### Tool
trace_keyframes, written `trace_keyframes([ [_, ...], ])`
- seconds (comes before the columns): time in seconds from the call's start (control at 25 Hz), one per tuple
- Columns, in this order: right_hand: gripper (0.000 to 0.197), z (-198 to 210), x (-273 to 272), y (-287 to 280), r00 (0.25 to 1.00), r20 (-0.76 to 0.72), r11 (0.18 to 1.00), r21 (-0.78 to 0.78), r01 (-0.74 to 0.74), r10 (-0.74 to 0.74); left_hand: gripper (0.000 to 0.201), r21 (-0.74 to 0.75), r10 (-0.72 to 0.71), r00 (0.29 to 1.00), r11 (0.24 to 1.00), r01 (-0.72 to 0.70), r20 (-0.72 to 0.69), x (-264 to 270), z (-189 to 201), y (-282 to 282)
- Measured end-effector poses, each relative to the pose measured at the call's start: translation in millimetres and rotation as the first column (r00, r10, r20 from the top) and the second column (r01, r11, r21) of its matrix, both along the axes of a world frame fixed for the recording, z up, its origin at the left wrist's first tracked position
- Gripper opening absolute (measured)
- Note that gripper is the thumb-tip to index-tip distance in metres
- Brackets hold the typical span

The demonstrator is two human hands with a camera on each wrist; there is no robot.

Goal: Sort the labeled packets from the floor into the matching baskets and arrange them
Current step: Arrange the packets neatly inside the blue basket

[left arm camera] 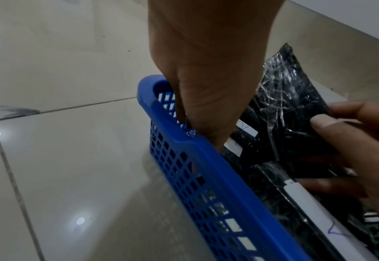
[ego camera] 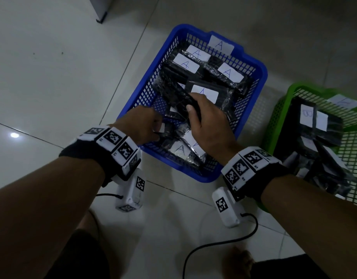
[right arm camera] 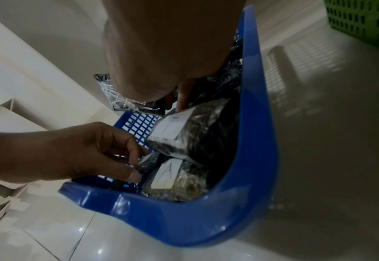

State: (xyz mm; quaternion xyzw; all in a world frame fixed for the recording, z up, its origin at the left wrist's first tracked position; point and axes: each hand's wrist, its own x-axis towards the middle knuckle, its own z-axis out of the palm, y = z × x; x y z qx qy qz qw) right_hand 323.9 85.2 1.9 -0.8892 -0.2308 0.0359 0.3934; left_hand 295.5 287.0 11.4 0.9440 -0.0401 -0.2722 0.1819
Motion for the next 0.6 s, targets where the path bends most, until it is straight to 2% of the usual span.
trace_keyframes([
  [0.08,0.033,-1,0,-2,1.0,-0.004,1.0,0.006,-0.005,0.005,0.028,0.036,0.008,1.0,0.999,-0.008,0.0,1,-1,-4],
  [0.16,0.034,-2,-1,-4,1.0,-0.012,1.0,0.021,0.001,-0.001,0.034,0.023,0.031,0.998,0.999,-0.032,0.063,1,-2,-6],
  [0.24,0.035,0,-1,-5,1.0,-0.021,0.999,0.038,0.011,-0.011,0.033,-0.03,0.055,0.987,0.998,-0.051,0.148,1,-4,-8],
  [0.4,0.033,2,1,-6,1.0,-0.009,0.997,0.073,0.031,-0.03,0.042,0.007,0.121,0.98,0.992,-0.124,0.158,-3,-13,-7],
  [0.48,0.031,1,1,-6,0.999,0.004,0.995,0.095,0.036,-0.037,0.041,-0.032,0.167,0.96,0.986,-0.164,0.223,-2,-12,-4],
  [0.52,0.029,0,1,-5,0.999,0.015,0.993,0.109,0.037,-0.039,0.036,-0.117,0.247,0.936,0.968,-0.224,0.253,-1,-10,-4],
  [0.56,0.027,0,2,-4,0.999,0.035,0.992,0.119,0.034,-0.039,0.03,-0.247,0.389,0.888,0.911,-0.331,0.244,3,-7,-5],
  [0.6,0.025,-1,1,-3,0.998,0.059,0.992,0.125,0.027,-0.034,0.026,-0.417,0.596,0.794,0.757,-0.503,0.125,6,0,-7],
])
